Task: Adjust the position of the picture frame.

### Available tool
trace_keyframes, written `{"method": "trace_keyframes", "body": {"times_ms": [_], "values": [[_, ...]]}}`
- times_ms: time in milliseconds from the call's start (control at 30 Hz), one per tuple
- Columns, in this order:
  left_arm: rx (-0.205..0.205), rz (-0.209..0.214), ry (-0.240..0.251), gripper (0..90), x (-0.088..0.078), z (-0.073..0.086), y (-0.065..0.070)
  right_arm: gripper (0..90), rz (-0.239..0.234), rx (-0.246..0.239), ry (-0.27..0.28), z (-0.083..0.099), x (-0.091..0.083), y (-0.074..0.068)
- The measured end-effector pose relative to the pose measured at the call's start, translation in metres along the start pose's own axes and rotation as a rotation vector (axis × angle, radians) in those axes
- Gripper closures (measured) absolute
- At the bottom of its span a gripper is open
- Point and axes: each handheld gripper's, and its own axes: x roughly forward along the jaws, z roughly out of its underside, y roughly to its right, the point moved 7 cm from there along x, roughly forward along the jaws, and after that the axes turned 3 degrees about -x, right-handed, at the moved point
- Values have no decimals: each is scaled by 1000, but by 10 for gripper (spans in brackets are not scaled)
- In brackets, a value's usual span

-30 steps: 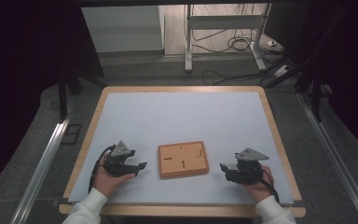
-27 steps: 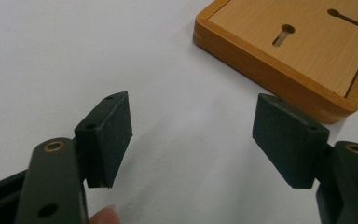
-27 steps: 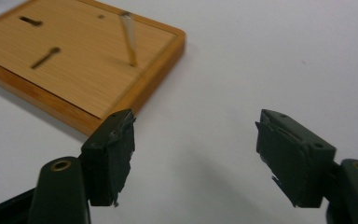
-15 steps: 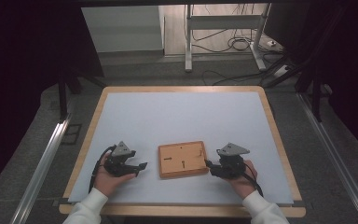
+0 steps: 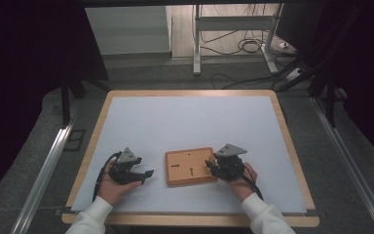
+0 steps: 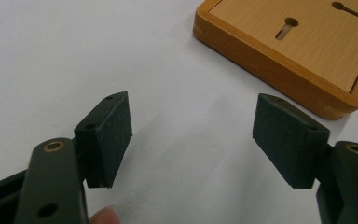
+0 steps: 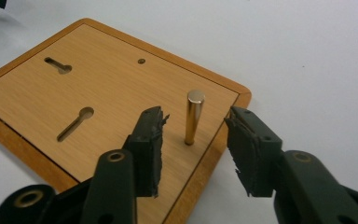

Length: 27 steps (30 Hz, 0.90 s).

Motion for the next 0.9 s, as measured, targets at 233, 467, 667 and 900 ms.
{"method": "trace_keyframes", "body": {"times_ms": [233, 467, 667, 900], "values": [[4, 0, -6, 275, 1, 1, 0, 652, -6, 3, -5, -3, 9, -2], [6, -2, -7, 275, 1, 1, 0, 797, -6, 28, -8, -3, 16, 0], [9, -2, -7, 275, 1, 1, 0, 836, -4, 55, 11, -3, 17, -1], [11, -3, -12, 275, 2, 1, 0, 839, -32, 98, 24, -2, 16, 2]]}}
